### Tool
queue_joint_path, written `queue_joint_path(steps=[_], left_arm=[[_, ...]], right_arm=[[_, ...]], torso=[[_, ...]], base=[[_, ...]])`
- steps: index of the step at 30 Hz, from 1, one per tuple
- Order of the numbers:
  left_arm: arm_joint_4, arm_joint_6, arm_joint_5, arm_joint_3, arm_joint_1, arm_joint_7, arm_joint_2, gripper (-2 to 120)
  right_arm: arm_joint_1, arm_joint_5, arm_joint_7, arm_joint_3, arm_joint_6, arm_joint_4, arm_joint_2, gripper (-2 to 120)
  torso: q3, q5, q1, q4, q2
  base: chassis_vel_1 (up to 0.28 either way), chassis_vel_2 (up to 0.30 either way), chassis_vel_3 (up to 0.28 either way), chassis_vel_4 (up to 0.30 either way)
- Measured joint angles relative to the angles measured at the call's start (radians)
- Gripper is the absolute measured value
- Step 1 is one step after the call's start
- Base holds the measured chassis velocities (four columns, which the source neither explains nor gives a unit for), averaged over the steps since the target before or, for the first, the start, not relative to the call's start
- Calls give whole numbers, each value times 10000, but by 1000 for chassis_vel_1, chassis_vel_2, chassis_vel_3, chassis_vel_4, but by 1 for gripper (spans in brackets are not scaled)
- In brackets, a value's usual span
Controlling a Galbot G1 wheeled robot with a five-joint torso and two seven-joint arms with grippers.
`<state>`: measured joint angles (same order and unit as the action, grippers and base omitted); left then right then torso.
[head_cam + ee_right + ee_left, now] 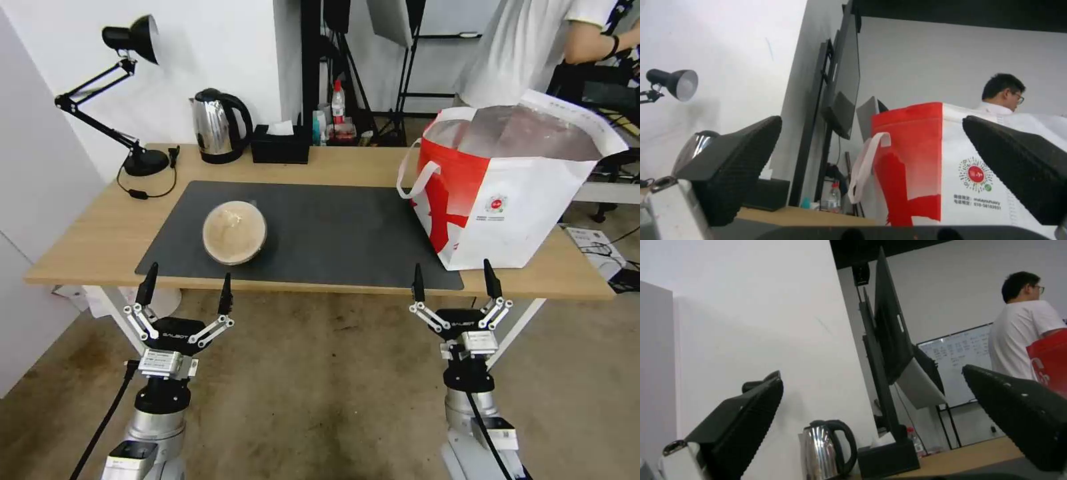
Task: Pick up the trash from the table and place it into the takeout bag.
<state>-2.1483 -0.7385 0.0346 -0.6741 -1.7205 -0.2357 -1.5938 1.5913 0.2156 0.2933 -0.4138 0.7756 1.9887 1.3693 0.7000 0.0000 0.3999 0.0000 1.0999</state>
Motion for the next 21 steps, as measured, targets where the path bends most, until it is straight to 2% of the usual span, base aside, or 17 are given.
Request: queue_joint_path(steps=[21], left_arm=[[174,-131,-125,259,-1,-8,7,100]], right_arm=[[-96,130,-32,-532,53,-72,126,100]], torso=[[0,1,2,0,0]], base=[[0,0,0,0]])
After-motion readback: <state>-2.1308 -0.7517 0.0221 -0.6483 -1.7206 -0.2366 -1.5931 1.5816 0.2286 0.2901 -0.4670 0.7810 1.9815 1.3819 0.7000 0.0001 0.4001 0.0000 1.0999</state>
